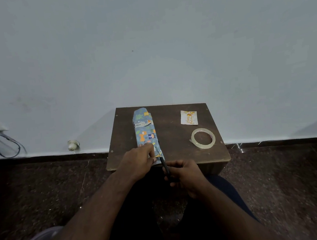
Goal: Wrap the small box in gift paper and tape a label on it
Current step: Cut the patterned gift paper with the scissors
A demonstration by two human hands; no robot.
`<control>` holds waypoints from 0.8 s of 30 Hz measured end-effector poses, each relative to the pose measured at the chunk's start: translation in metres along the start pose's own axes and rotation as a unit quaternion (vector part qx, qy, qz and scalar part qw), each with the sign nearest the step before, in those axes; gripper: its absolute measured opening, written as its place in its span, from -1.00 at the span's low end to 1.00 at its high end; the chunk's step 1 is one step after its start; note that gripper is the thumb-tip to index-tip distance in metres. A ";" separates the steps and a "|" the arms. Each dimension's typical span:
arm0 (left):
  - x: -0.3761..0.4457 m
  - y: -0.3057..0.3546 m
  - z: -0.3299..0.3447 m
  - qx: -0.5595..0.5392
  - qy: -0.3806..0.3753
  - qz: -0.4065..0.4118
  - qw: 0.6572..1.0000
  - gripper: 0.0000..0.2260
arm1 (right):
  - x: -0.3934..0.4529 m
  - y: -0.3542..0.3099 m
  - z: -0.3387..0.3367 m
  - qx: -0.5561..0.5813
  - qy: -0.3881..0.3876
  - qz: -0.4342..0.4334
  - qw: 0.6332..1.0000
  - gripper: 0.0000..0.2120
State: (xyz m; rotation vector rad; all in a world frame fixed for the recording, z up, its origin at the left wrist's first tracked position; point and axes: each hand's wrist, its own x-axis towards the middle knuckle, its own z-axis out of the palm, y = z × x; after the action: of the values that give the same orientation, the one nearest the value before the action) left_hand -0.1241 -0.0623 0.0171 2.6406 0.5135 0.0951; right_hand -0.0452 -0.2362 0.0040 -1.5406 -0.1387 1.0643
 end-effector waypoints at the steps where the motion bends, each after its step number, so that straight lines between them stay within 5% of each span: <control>1: 0.000 0.000 0.000 0.000 0.000 -0.001 1.000 -0.86 | 0.000 -0.001 0.000 0.002 0.002 0.001 1.000 -0.84; 24: 0.000 -0.002 0.000 -0.002 0.008 -0.002 1.000 -0.86 | 0.006 -0.001 0.005 0.009 0.011 -0.015 1.000 -0.83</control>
State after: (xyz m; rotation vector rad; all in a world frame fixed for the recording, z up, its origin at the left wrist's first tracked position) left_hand -0.1250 -0.0611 0.0159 2.6360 0.5232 0.1164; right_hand -0.0445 -0.2284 0.0024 -1.5290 -0.1359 1.0220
